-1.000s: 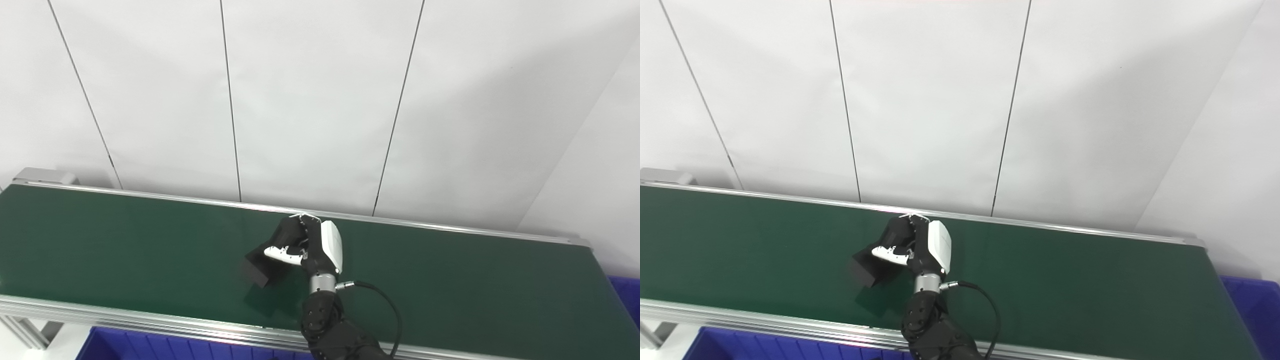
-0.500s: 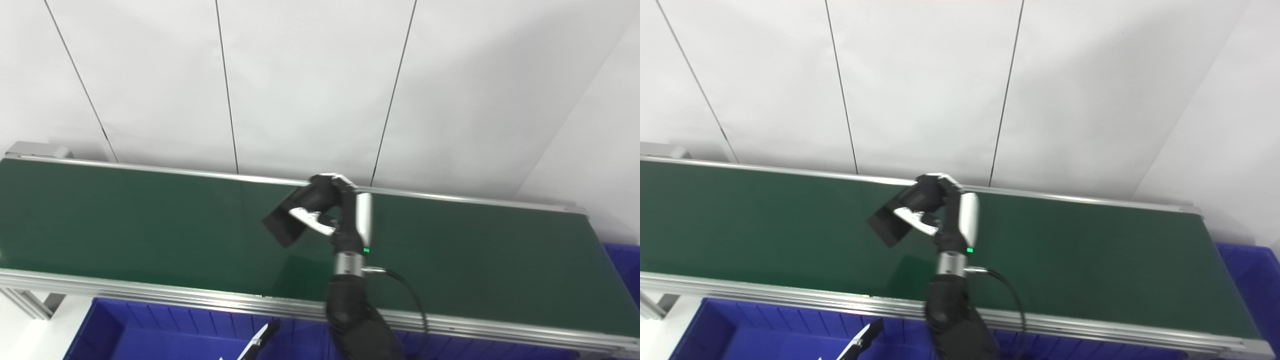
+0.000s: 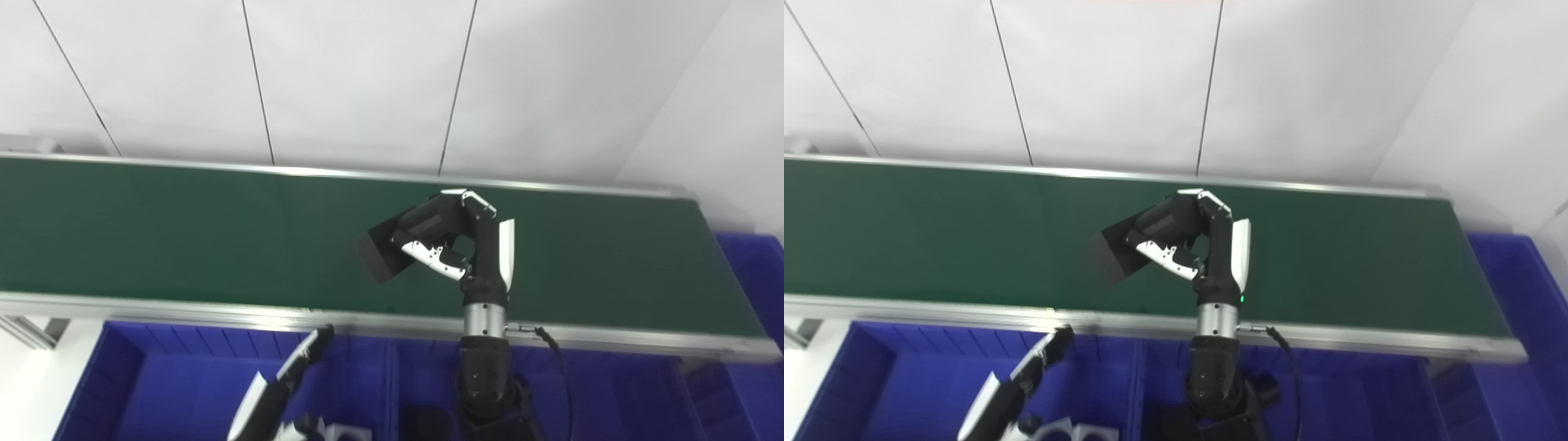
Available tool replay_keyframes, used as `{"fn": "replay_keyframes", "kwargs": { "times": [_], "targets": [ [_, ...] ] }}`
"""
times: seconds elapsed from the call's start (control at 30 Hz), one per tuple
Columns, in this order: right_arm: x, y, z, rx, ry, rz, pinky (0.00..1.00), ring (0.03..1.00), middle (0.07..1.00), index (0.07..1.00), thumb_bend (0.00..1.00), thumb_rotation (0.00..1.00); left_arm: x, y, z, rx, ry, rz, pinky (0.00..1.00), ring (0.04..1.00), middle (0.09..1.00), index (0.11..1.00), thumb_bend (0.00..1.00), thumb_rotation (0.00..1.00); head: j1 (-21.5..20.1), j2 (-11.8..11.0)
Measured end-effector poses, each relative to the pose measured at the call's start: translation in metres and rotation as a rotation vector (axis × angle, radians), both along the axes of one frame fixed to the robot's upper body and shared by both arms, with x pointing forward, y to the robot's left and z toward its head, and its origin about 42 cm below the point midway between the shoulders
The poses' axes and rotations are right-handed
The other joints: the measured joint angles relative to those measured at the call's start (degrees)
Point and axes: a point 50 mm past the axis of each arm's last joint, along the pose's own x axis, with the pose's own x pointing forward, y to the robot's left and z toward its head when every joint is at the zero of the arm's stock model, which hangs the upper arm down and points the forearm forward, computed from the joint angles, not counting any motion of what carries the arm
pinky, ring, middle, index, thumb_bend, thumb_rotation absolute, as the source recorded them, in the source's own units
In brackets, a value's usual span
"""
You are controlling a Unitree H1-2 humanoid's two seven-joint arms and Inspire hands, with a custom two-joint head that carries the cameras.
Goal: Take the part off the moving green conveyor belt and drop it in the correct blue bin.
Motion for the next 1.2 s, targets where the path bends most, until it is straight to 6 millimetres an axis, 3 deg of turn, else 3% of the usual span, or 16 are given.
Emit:
{"fn": "replay_keyframes", "kwargs": {
  "times": [0.17,0.27,0.37,0.43,0.47,0.67,0.83,1.0,1.07,1.2],
  "targets": [
    [-0.035,-0.019,-0.02,-0.049,0.072,0.008,0.21,0.293,0.404,0.504,0.51,0.0,0.001,-0.002,0.0,-0.029,0.013,0.022,0.9,0.928,0.931,0.909,0.74,0.89,0.1,0.3],
    [-0.056,-0.033,-0.027,-0.109,0.102,0.018,0.24,0.32,0.422,0.503,0.51,0.0,0.003,0.0,-0.001,-0.028,0.016,0.016,0.9,0.927,0.934,0.911,0.73,0.89,0.4,1.7],
    [-0.077,-0.048,-0.043,-0.18,0.164,0.018,0.26,0.347,0.444,0.501,0.52,0.0,0.007,0.001,-0.002,-0.035,0.021,0.014,0.9,0.924,0.93,0.904,0.75,0.88,0.4,0.4],
    [-0.089,-0.057,-0.056,-0.225,0.213,0.01,0.39,0.445,0.45,0.501,0.52,0.0,0.01,0.0,-0.004,-0.044,0.031,0.02,0.89,0.92,0.925,0.9,0.75,0.88,0.4,0.7],
    [-0.094,-0.059,-0.06,-0.246,0.23,0.003,0.4,0.451,0.45,0.501,0.52,0.0,0.012,0.0,-0.005,-0.046,0.035,0.022,0.89,0.92,0.926,0.901,0.75,0.88,0.4,0.7],
    [-0.101,-0.064,-0.072,-0.321,0.263,-0.012,0.53,0.552,0.504,0.472,0.52,0.0,0.021,-0.003,-0.002,-0.051,0.019,-0.012,0.89,0.917,0.925,0.905,0.73,0.87,0.4,1.7],
    [-0.111,-0.074,-0.097,-0.394,0.334,-0.006,0.51,0.543,0.511,0.472,0.52,0.0,0.024,0.001,-0.001,-0.057,0.016,-0.003,0.9,0.929,0.935,0.91,0.74,0.89,0.1,2.1],
    [-0.115,-0.078,-0.102,-0.447,0.335,-0.029,0.58,0.581,0.508,0.476,0.52,0.0,0.026,0.004,0.001,-0.066,0.011,0.013,0.88,0.911,0.918,0.896,0.75,0.87,-0.3,2.8],
    [-0.116,-0.079,-0.103,-0.459,0.339,-0.028,0.68,0.67,0.527,0.466,0.51,0.0,0.026,0.005,0.002,-0.072,0.01,0.03,0.87,0.908,0.919,0.898,0.74,0.88,-0.7,3.6],
    [-0.117,-0.079,-0.104,-0.488,0.348,-0.033,0.72,0.705,0.536,0.461,0.51,0.0,0.025,0.006,0.006,-0.068,-0.004,0.022,0.87,0.907,0.92,0.901,0.73,0.89,-1.3,4.6]
  ]
}}
